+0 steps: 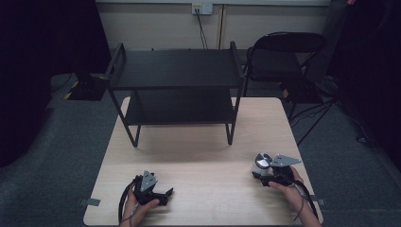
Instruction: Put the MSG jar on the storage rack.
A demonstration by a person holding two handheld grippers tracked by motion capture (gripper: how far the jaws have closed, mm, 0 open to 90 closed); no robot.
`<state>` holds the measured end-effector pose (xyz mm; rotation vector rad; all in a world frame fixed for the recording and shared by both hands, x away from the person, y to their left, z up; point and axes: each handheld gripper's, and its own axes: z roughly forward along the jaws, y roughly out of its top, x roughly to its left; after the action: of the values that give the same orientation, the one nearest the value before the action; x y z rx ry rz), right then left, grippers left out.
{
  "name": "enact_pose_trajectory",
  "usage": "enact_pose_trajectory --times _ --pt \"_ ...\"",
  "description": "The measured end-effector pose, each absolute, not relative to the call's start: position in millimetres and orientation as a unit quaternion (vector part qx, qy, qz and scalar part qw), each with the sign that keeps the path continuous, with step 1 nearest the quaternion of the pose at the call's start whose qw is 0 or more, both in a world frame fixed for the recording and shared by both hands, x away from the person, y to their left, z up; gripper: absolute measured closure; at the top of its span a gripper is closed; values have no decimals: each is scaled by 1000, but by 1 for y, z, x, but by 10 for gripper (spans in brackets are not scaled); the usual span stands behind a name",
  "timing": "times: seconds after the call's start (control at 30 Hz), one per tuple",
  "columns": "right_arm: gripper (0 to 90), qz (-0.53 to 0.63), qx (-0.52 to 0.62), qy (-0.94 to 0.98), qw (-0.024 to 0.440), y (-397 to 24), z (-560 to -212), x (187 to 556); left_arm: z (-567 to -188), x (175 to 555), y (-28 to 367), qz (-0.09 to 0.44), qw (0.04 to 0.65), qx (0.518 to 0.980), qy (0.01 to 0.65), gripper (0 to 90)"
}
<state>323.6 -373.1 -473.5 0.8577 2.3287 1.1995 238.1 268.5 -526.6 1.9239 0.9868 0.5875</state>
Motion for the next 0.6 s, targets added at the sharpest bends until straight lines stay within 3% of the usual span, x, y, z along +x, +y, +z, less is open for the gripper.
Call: enact_pose_trajectory --times 0.37,0.6 --pt "310 431 285 839 173 -351 -435 332 -527 238 268 236 435 773 397 0" --pt "311 428 256 853 155 -308 -393 349 -527 238 268 236 435 773 397 0"
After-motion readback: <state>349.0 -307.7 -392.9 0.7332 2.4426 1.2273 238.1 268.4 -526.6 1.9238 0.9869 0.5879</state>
